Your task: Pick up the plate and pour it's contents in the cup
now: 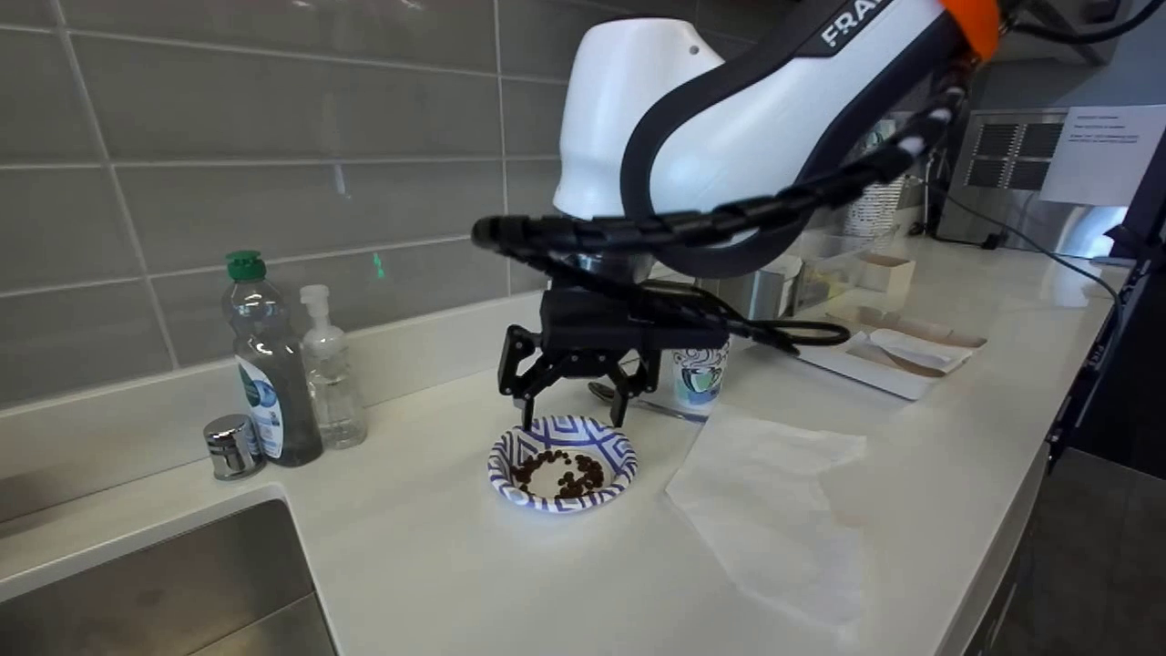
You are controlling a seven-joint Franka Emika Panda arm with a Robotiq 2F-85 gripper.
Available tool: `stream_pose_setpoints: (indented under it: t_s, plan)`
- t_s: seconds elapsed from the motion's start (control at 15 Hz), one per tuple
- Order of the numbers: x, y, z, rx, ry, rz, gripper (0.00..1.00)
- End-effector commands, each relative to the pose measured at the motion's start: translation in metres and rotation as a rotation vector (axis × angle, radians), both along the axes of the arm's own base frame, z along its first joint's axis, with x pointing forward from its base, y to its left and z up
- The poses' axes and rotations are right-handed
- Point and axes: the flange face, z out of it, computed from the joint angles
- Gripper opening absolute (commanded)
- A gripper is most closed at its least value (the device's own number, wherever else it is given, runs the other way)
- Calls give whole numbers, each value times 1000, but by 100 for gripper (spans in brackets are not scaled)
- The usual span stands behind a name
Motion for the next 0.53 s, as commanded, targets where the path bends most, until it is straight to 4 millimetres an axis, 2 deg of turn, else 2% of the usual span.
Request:
stream_pose_setpoints:
  t_s: [0.0,0.2,0.47]
  plan:
    - [2,11,-1,-8,-4,-2,100]
    - [6,29,-7,-5,-7,6,100]
    - [8,26,-8,-21,16,-11,100]
